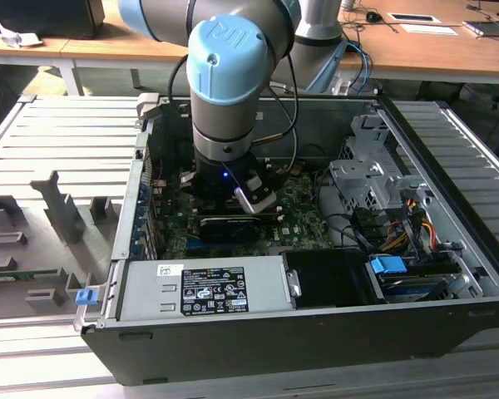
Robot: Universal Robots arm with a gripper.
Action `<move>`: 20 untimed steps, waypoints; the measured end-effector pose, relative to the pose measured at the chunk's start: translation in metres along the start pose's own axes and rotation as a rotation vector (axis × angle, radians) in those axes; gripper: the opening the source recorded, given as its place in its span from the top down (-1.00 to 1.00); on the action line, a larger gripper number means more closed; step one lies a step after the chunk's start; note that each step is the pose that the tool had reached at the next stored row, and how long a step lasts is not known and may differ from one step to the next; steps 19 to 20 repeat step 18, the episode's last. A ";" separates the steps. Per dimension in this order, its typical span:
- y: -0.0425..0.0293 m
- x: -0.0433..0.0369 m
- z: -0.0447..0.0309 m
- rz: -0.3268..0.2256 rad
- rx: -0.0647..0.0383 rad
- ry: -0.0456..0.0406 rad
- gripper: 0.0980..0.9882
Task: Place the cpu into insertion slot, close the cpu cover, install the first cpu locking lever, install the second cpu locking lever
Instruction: 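Install the second cpu locking lever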
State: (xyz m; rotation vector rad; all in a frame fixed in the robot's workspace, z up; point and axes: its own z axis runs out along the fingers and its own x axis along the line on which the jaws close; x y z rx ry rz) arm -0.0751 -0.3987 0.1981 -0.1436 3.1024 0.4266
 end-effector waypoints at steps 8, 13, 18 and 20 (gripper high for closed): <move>-0.0004 0.0001 0.0017 0.000 -0.029 -0.0034 0.98; 0.0049 -0.0002 -0.0176 0.000 -0.028 -0.0028 0.98; 0.0067 -0.0004 -0.0239 0.000 -0.028 -0.0029 0.98; 0.0067 -0.0004 -0.0239 0.000 -0.028 -0.0029 0.98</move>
